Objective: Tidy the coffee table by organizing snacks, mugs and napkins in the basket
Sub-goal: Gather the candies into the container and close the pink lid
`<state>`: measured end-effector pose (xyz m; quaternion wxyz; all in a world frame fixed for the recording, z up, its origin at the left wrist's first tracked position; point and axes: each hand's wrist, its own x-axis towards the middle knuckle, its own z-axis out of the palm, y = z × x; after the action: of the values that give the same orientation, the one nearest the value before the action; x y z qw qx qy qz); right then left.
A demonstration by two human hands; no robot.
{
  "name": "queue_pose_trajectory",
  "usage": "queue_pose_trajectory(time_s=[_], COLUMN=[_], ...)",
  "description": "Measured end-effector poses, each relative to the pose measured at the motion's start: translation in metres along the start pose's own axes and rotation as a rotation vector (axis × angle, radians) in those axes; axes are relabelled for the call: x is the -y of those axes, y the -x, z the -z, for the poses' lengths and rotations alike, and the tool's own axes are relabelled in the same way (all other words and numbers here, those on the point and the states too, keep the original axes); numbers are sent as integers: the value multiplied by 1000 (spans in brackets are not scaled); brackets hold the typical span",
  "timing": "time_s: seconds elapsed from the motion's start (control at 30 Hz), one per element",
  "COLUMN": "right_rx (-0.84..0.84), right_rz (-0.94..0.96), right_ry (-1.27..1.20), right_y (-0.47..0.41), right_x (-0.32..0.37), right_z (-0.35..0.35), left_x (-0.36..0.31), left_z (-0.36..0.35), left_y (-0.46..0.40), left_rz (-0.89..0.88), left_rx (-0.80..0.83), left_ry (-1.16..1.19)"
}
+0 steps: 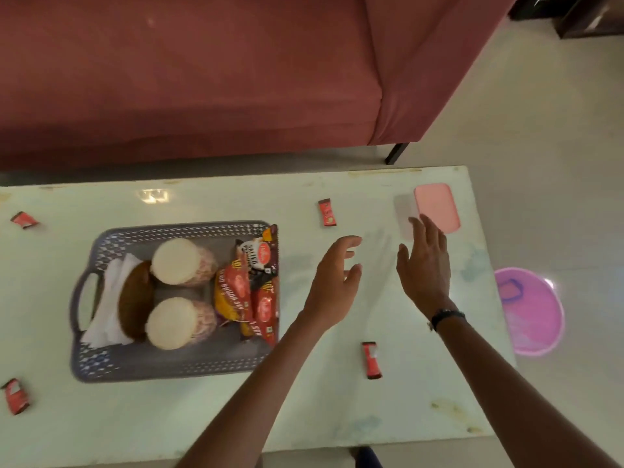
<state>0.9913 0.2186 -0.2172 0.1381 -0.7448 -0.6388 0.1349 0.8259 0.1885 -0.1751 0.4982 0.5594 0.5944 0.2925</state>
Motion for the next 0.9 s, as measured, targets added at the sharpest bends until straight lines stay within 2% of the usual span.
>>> queue_pose_trajectory(time_s=[0.27,0.47,0.57,0.7,0.8,0.9], right_rx=[123,123,167,244,277,308], right_rz=[-22,123,174,131,112,26], right_ry=[189,166,28,-236,-338,-465], right_y=[-79,-45,-2,47,72,83], right_x=[-57,-67,-54,-25,-6,4], right_z=[-14,-18,-17,-7,1,9], left_x=[-1,19,24,24,30,31], left_z=[-68,-86,-93,-95,-91,-86], left_y=[-30,-22,-18,-14,-12,-9], left_rz=[187,368,499,645,670,687], left_rx=[45,5,-24,-111,-174,-205], left_ry=[136,254,387,703,871,900])
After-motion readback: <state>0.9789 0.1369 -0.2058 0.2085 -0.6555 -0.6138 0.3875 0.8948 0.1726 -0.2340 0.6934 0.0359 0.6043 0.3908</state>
